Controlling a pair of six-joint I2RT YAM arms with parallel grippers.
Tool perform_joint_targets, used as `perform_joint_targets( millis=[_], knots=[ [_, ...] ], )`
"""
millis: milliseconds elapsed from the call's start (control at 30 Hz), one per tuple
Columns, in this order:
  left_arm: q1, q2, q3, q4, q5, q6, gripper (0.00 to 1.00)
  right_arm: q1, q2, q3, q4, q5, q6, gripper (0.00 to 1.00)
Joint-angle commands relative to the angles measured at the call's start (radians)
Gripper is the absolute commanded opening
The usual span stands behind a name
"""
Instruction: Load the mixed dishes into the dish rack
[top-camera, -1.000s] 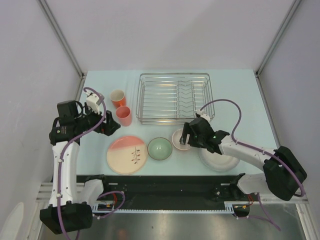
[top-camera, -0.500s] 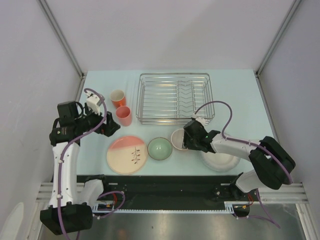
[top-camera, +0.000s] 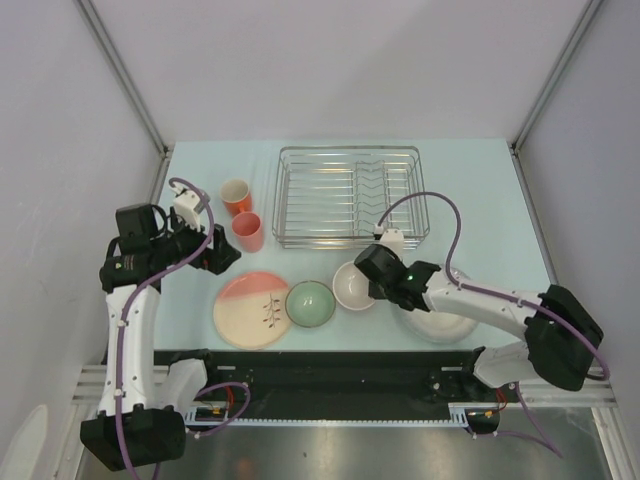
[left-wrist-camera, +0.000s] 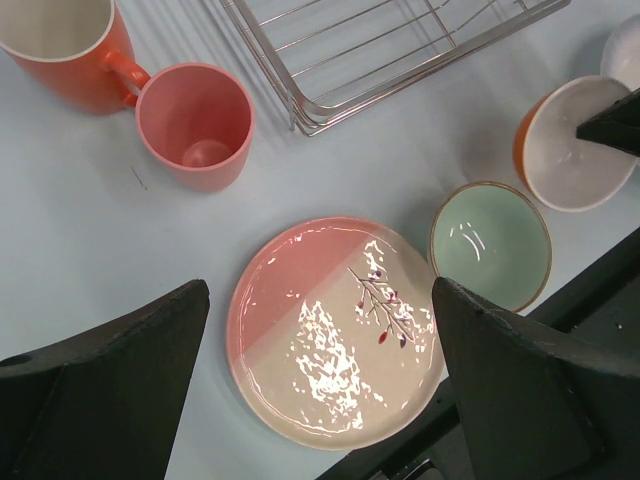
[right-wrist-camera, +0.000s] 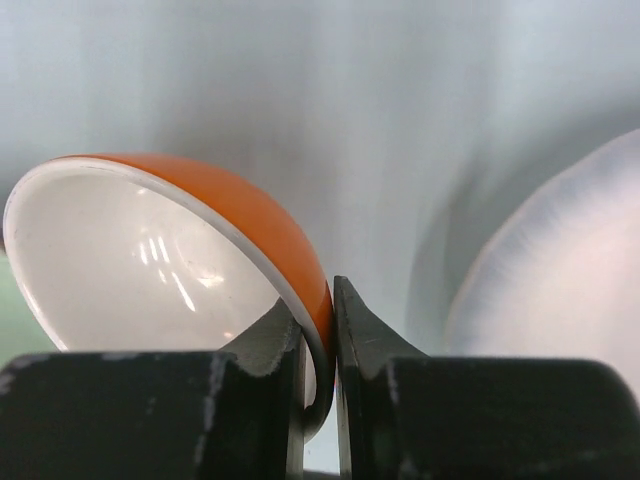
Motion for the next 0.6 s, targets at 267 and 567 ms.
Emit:
perform_joint_targets(
  millis=[267, 567],
  knots=[
    [0.005, 0.003, -0.008, 0.05, 0.038, -0.013, 1.0, 0.027, -0.103, 0.539, -0.345, 0.633, -0.225, 0.0],
    [0.007, -0.003, -0.01, 0.043, 0.02, -0.002, 1.0, -0.228, 0.355, 0.947, -0.434, 0.99, -0.311, 0.0]
  ],
)
